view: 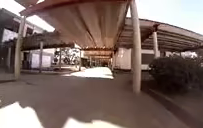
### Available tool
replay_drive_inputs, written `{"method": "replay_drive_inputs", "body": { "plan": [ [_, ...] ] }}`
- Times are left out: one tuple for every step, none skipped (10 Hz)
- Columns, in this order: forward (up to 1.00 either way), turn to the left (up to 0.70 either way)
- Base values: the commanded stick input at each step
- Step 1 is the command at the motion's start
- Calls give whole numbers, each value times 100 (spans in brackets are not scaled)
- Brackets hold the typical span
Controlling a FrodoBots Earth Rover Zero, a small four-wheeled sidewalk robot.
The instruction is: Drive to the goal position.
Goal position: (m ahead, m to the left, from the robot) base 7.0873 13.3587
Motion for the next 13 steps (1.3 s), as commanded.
{"method": "replay_drive_inputs", "body": {
  "plan": [
    [50, 0],
    [50, 0],
    [50, 0],
    [50, 0],
    [50, 0],
    [50, 0],
    [50, 0],
    [50, 0],
    [50, 0],
    [50, 0],
    [50, 0],
    [50, 0],
    [50, 0]
  ]
}}
